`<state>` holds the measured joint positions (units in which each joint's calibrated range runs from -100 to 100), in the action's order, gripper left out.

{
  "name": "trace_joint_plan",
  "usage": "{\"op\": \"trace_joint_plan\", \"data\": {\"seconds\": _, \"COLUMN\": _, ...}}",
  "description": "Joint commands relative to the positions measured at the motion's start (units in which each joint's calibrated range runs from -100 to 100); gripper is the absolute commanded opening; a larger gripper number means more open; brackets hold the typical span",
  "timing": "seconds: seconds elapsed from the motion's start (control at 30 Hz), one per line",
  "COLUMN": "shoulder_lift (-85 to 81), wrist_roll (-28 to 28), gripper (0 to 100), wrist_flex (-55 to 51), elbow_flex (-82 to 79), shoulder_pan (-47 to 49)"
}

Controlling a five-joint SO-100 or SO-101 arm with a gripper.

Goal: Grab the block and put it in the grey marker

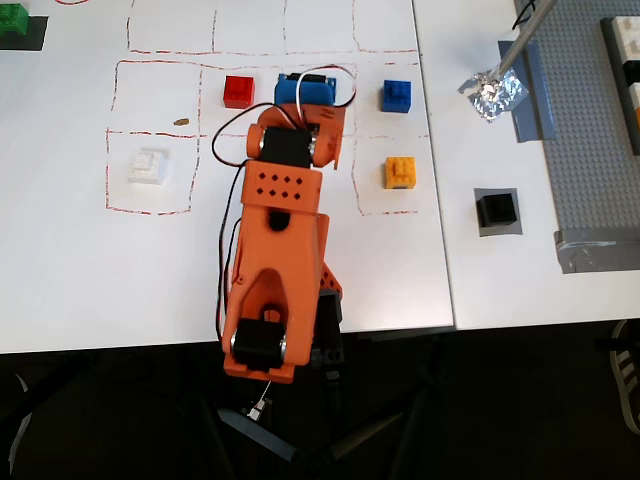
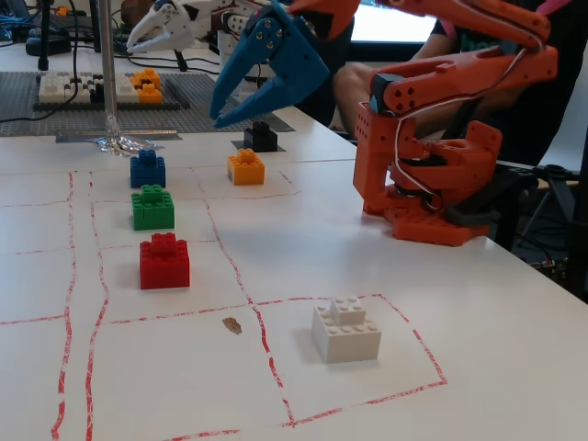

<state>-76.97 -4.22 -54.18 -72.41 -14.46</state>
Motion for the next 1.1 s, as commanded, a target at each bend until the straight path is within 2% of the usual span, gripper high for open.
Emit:
{"op": "trace_joint_plan", "data": {"seconds": 0.0, "shoulder_lift": -6.40, "wrist_roll": 1.37, "gripper": 0, "wrist_flex": 5.53, "elbow_flex": -2.66, "shoulder_pan": 4.44}}
{"op": "trace_joint_plan", "data": {"seconds": 0.27, "shoulder_lift": -15.71, "wrist_roll": 6.64, "gripper": 0, "wrist_flex": 6.26, "elbow_flex": -15.72, "shoulder_pan": 11.06}}
{"op": "trace_joint_plan", "data": {"seconds": 0.6, "shoulder_lift": -21.83, "wrist_roll": 4.59, "gripper": 0, "wrist_flex": 6.10, "elbow_flex": -27.32, "shoulder_pan": 15.47}}
{"op": "trace_joint_plan", "data": {"seconds": 1.07, "shoulder_lift": -22.60, "wrist_roll": 4.84, "gripper": 0, "wrist_flex": 2.91, "elbow_flex": -27.41, "shoulder_pan": 16.44}}
